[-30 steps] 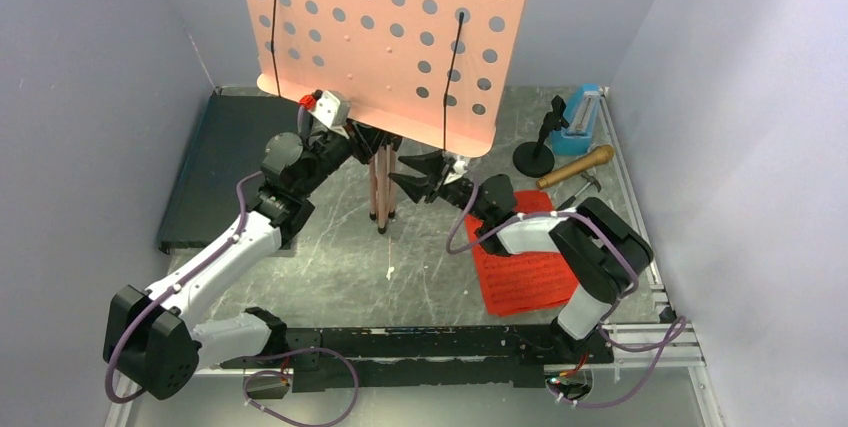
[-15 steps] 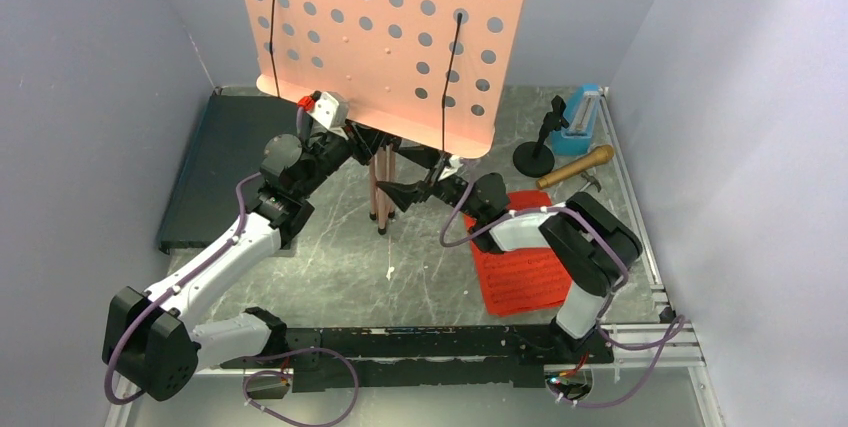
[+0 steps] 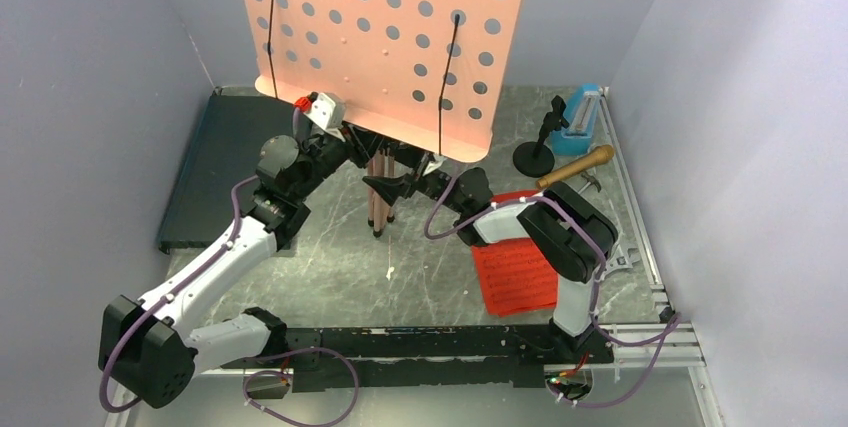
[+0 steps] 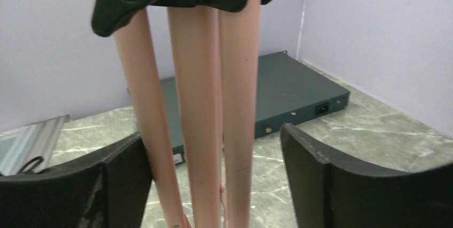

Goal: Pack up the instrument practice props

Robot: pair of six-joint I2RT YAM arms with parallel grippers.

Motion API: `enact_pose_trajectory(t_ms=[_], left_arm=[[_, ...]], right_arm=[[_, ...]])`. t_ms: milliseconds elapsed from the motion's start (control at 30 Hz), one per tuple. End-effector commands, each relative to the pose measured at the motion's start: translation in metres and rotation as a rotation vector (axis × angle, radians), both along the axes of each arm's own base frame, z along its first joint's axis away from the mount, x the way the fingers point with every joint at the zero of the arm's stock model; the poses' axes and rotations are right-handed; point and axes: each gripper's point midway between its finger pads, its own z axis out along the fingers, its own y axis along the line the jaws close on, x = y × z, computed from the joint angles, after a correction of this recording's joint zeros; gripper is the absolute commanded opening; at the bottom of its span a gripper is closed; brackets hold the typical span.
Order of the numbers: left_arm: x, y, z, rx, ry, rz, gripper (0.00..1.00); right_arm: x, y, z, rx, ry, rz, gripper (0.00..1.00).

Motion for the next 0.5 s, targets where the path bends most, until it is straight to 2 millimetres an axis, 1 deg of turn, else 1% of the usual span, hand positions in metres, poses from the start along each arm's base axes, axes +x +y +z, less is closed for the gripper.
enact_pose_trajectory(t_ms=[0, 200, 267, 333, 467], left_arm=[[-0.024, -0.006, 0.026, -0.100, 0.052, -0.094, 0.03], [-0.030, -0.006, 0.029, -0.108, 0.093, -0.108, 0.03], [-0.032, -0.005, 0.032, -0.093, 0.109, -0.107, 0.03], [-0.034, -0.003, 0.033, -0.075, 0.129, -0.103, 0.03], [-0.041, 0.001, 0.032, -0.038, 0.179, -0.100, 0.03]], right_arm=[[-0.004, 0.004, 0.019, 0.051, -0.046, 0.035, 0.77], [-0.020, 0.003, 0.024, 0.066, -0.045, 0.091, 0.51], [-0.027, 0.005, 0.026, 0.062, -0.050, 0.108, 0.45], [-0.036, 0.008, 0.026, 0.060, -0.046, 0.120, 0.43], [-0.057, 0.019, 0.024, 0.068, -0.023, 0.148, 0.43]])
